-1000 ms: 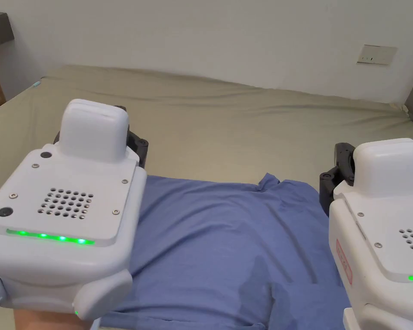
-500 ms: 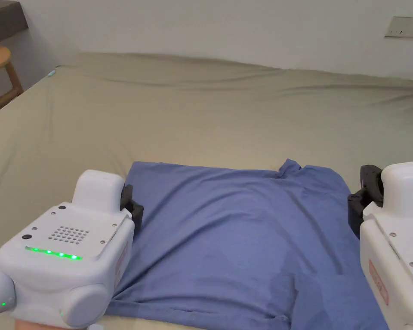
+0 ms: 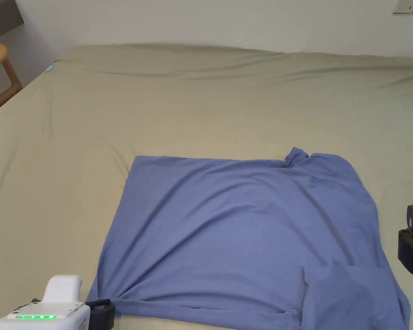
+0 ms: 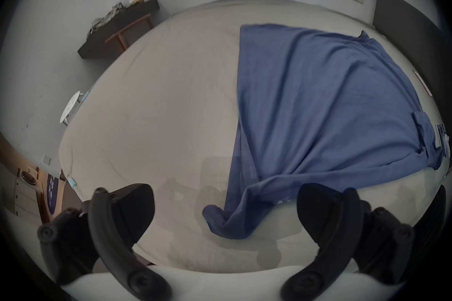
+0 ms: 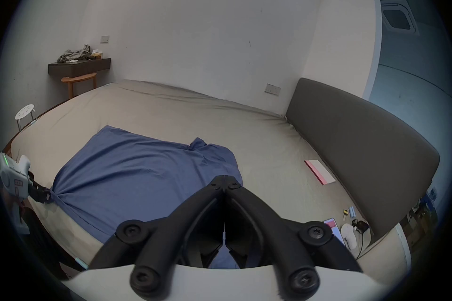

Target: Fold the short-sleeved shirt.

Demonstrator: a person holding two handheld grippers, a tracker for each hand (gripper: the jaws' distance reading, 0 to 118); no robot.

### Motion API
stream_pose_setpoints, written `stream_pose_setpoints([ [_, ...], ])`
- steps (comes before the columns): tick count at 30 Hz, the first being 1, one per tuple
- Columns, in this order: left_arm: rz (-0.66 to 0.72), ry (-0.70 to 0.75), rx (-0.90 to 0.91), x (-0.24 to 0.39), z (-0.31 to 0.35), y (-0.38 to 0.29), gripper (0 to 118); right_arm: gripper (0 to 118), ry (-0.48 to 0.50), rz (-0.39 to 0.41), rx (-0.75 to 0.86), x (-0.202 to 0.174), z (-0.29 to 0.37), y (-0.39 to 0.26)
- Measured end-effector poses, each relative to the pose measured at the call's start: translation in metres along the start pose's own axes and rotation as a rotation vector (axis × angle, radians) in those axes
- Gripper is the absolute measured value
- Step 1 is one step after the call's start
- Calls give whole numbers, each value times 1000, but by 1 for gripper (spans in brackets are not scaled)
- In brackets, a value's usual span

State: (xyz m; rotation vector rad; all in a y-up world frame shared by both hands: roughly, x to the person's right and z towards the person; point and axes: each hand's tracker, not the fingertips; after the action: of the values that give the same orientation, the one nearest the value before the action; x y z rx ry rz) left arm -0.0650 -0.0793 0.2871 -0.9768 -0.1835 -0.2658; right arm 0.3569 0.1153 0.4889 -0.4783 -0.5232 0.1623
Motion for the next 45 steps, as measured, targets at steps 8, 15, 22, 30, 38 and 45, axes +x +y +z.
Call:
stream_pose_setpoints([
  [8,-40,-134,-46,15,-7,2,8,2,-42,-37,-29,15,-1,-4],
  [15,4,-100,126,22,31,17,8,61,-22,-97,-199,33,-21,-35],
  [22,-29,-77,191,26,53,22,8,109,51,-98,-575,27,-58,-135],
  [30,-37,-59,116,24,37,10,8,109,79,-121,-717,14,-82,-186],
  [38,-13,-56,55,24,24,7,8,13,174,-166,-714,10,-94,-183],
  [45,108,-121,136,17,37,21,8,12,156,-256,-479,28,-76,-153],
])
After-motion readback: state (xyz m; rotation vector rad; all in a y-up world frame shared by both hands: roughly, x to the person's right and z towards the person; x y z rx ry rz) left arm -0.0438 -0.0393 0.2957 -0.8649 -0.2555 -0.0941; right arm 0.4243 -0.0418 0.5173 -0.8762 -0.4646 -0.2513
